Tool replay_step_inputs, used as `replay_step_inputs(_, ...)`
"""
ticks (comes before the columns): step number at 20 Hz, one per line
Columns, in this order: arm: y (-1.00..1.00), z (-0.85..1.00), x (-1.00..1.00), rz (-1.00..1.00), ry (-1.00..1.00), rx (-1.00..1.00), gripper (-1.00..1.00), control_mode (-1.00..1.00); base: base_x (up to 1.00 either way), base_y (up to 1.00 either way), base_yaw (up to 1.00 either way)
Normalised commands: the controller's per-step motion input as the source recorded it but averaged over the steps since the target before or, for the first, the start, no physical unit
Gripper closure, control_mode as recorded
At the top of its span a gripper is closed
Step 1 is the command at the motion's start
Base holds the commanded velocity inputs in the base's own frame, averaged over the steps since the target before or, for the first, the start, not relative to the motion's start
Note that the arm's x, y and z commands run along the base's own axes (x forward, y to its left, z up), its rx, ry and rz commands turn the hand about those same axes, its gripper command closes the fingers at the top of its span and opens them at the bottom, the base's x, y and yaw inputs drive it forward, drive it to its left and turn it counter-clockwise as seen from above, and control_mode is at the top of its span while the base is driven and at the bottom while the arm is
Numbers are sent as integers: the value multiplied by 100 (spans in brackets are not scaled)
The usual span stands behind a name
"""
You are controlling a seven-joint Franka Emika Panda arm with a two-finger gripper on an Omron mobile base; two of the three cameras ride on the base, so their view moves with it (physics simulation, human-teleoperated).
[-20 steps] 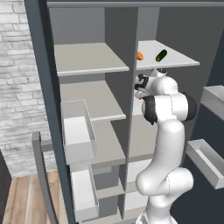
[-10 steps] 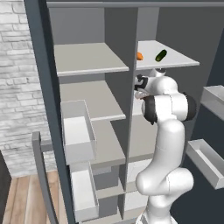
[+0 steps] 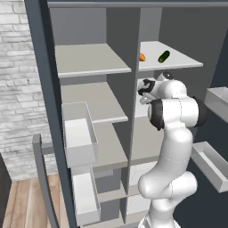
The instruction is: Gather the cucumber and carrot from the fridge and place them on a tray on the dining counter. Then gather the chicken drumstick and fish from the fridge and place them on the other tray.
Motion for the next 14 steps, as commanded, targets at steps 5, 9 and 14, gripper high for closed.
replay_step_inputs(5,9,-10,-67,0,-16,0,100,-100,0,0,0)
replay_step_inputs(9,8,37,-87,-2,-6,0,100,-100,0,0,0)
replay_step_inputs(14,12,66,-89,-2,-4,0,100,-100,0,0,0)
